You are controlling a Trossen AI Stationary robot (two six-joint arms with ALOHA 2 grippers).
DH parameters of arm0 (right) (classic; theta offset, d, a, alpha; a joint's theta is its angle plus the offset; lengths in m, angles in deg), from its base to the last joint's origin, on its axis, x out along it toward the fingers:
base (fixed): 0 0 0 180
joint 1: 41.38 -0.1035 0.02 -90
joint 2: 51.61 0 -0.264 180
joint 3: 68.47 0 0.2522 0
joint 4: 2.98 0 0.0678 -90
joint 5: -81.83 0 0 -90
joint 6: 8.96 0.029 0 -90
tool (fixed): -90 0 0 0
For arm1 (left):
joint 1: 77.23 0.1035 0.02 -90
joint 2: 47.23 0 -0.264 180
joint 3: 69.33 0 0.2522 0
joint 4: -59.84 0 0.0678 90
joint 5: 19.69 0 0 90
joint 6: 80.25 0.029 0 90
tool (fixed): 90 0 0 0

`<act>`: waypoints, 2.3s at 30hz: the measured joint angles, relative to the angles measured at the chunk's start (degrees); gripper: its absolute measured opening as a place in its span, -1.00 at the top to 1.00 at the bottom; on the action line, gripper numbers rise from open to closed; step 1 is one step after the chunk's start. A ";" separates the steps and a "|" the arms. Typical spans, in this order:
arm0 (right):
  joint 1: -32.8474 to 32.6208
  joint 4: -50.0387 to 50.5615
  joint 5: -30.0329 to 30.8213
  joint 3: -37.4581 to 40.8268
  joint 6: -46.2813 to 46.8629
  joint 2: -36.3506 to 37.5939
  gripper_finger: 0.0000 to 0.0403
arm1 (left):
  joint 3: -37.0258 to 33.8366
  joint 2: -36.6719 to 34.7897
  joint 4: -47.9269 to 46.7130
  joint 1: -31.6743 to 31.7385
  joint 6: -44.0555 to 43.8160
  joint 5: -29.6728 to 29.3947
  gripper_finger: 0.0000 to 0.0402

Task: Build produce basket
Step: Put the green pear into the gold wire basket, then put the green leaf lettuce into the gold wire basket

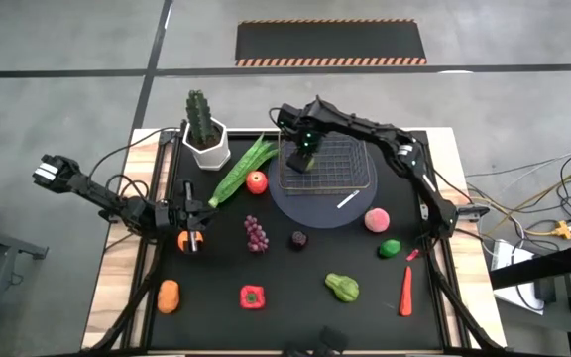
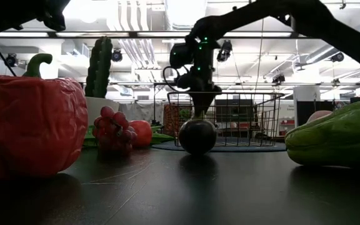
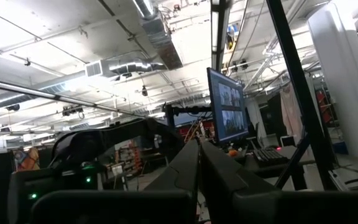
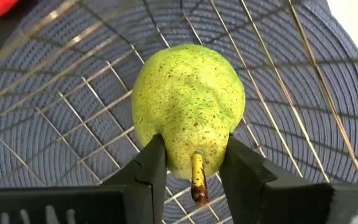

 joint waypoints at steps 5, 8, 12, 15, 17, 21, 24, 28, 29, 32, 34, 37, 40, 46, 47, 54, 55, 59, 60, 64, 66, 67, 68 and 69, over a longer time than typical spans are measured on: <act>0.00 -0.58 0.41 -1.15 0.65 -1.28 0.39 | -0.07 0.01 0.00 0.00 0.02 -0.01 1.00; 0.00 -0.91 0.44 -1.15 0.47 -1.54 0.32 | -0.07 0.07 -0.02 0.00 0.02 -0.01 1.00; 0.00 -1.21 0.45 -1.12 0.17 -1.63 0.22 | -0.07 0.02 -0.04 -0.01 0.04 -0.01 1.00; 0.00 -1.32 0.48 -1.08 0.22 -1.64 0.13 | -0.07 0.00 -0.04 0.00 0.04 0.01 1.00; -0.02 -1.33 0.48 -1.08 0.40 -1.63 0.07 | -0.07 0.02 -0.04 0.00 0.04 -0.01 1.00; -0.02 -0.56 0.48 -1.75 0.42 -1.63 -0.04 | -0.08 0.00 -0.04 0.00 0.04 -0.01 1.00; -0.02 0.76 0.48 -3.27 0.44 -1.50 -0.09 | -0.09 0.00 -0.04 0.00 0.04 -0.01 1.00; -0.02 3.92 0.46 -5.93 1.23 -1.48 -0.12 | -0.09 0.00 -0.04 0.00 0.04 -0.01 1.00; -0.04 4.70 0.46 -6.67 1.54 -1.45 -0.12 | -0.09 0.00 -0.04 0.00 0.04 -0.01 1.00; -0.16 7.09 0.45 -8.07 1.63 -0.49 -0.12 | -0.09 0.00 -0.04 0.00 0.04 -0.01 1.00; -0.43 8.15 0.46 -8.25 1.92 0.82 -0.12 | -0.09 0.00 -0.04 0.00 0.04 -0.01 1.00; -1.18 10.59 0.41 -8.27 1.95 3.25 -0.11 | -0.11 0.01 -0.07 0.00 0.04 -0.01 1.00; -2.53 13.18 0.44 -8.27 2.23 5.94 -0.10 | -0.14 0.00 -0.20 0.00 0.00 -0.01 1.00; -7.83 13.36 0.41 -6.17 2.53 12.85 -0.09 | -0.23 0.52 -0.19 -0.01 -0.28 -0.01 1.00; -9.08 12.71 0.43 -4.91 2.86 14.20 -0.09 | -0.20 0.69 -0.08 0.00 -0.87 -0.01 1.00; -21.12 -3.46 0.61 13.63 4.00 27.33 -0.09 | -0.26 0.76 -0.03 -0.01 -3.48 0.00 1.00; -23.18 -7.14 0.75 17.38 4.00 29.43 -0.09 | -0.29 0.76 -0.05 0.00 -4.19 0.00 1.00; -31.59 -21.96 4.58 32.96 3.98 37.46 -0.09 | -0.27 1.05 -0.24 -0.02 -4.59 0.00 1.00; -33.43 -25.42 5.24 36.52 3.91 39.20 -0.09 | -0.27 1.24 -0.26 0.00 -4.61 0.01 1.00; -39.79 -38.94 7.12 49.12 2.77 44.94 -0.09 | -0.31 2.21 -0.29 -0.01 -4.63 -0.01 1.00; -42.49 -46.32 7.41 54.93 1.73 47.23 -0.09 | -0.15 3.06 -0.27 -0.02 -4.68 0.01 1.00; -43.72 -50.54 8.03 57.92 1.40 48.10 -0.09 | -0.12 3.48 -0.27 -0.01 -4.68 0.01 1.00; -44.70 -54.66 8.31 60.53 0.91 48.85 -0.09 | -0.06 3.91 -0.24 -0.01 -4.71 0.01 1.00; -45.49 -58.21 8.31 62.94 0.35 49.65 -0.09 | -0.05 4.32 -0.25 0.00 -4.78 0.01 1.00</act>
